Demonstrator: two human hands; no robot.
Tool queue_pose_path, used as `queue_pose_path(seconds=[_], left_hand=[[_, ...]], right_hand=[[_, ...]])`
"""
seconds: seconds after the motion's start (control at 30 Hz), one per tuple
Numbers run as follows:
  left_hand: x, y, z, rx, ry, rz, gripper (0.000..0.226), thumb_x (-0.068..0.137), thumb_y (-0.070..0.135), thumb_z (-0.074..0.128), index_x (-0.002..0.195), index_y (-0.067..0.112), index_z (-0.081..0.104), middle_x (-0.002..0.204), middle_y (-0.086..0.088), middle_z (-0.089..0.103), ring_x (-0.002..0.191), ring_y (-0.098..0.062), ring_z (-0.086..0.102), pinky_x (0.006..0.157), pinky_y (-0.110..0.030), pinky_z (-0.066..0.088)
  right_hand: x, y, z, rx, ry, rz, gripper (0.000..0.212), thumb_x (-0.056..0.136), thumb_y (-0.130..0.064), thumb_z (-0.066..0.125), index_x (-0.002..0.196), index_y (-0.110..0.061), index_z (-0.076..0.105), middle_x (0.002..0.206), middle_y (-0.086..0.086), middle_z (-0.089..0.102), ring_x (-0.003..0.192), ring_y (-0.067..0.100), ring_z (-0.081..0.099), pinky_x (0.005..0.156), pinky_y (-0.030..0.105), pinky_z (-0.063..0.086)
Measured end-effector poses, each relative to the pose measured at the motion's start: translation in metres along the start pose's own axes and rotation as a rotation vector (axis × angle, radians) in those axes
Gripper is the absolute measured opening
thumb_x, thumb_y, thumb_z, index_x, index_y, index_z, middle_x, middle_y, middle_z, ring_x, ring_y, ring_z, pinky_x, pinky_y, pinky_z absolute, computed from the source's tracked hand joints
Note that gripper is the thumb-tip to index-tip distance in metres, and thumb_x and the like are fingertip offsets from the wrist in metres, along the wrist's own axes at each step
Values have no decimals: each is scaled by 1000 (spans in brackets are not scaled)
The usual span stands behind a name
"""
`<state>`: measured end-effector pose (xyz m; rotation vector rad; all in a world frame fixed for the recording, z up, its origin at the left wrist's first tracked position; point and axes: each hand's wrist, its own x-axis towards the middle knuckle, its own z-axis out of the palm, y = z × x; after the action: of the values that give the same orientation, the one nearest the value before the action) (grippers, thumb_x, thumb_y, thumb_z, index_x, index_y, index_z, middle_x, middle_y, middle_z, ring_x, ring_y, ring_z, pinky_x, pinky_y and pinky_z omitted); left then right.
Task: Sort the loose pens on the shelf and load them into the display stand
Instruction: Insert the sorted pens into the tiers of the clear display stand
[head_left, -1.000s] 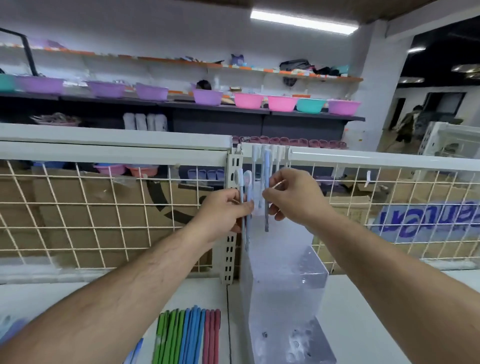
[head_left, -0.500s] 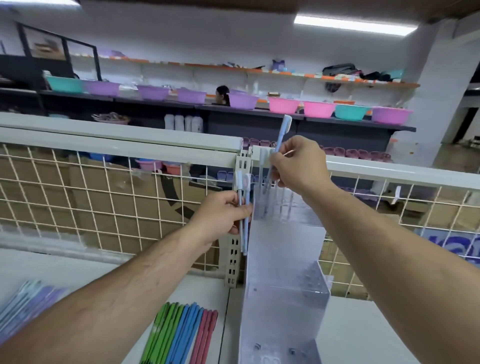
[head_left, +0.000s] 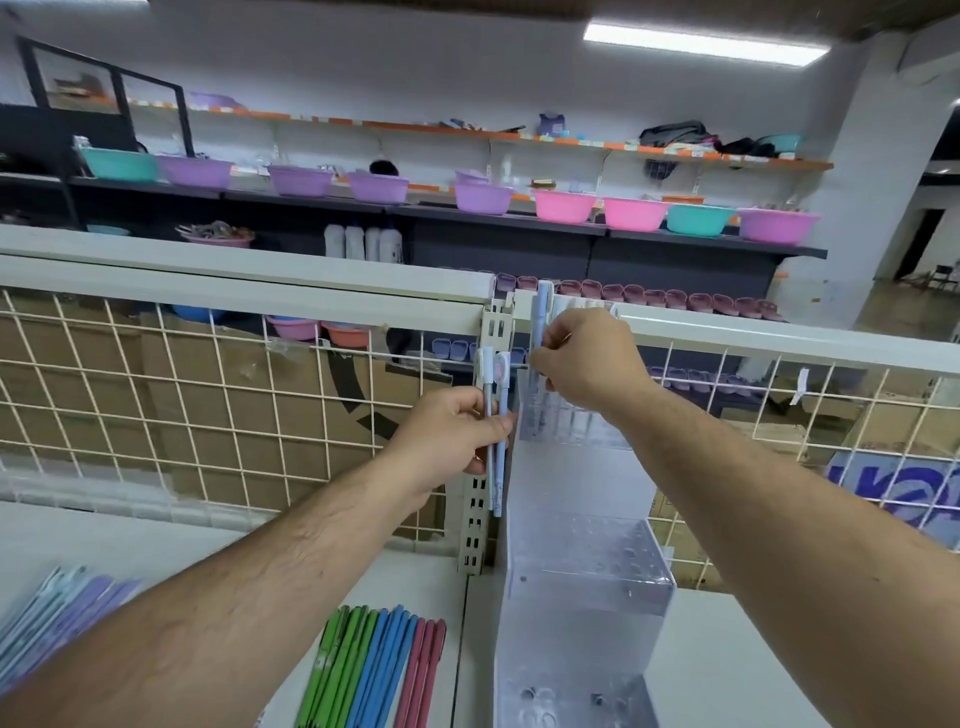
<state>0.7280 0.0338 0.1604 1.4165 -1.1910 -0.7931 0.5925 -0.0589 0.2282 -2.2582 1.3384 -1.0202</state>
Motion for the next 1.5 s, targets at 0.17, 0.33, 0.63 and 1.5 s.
queue_pose_path(seconds=[0.17,0.33,0.63,1.5], left_hand=[[-2,-2,-2,-13,2,-4,11,92,16,70,82,19,69,82,-3,73,67,-7,66,63,-25,55],[-3,-2,-2,-25,-7,-6,6,92,16,70,86,16,71,79,-2,70,67,-8,65,61,-24,54],[-5,2,9,-10,-7,36,7,89,17,73,86,11,70,78,-8,71,66,-13,64,62,-26,53],[-6,5,16,66,-38,40,10,94,11,66,95,19,73,87,-5,72,76,-13,68,67,-24,55]], right_hand=[[-2,-1,2,-2,-8,20,15,89,-9,68,77,-16,63,79,7,69,75,24,71,66,39,62],[-7,0,2,-168,-32,21,18,88,-29,74,79,-15,69,73,2,68,67,19,66,66,36,61],[-52,7,-11,246,-201,48,28,86,-26,77,81,0,70,70,15,67,51,13,47,42,21,39],[-3,-9,-38,275,252,53,13,96,-19,63,82,-17,65,69,0,71,64,16,73,62,43,63]])
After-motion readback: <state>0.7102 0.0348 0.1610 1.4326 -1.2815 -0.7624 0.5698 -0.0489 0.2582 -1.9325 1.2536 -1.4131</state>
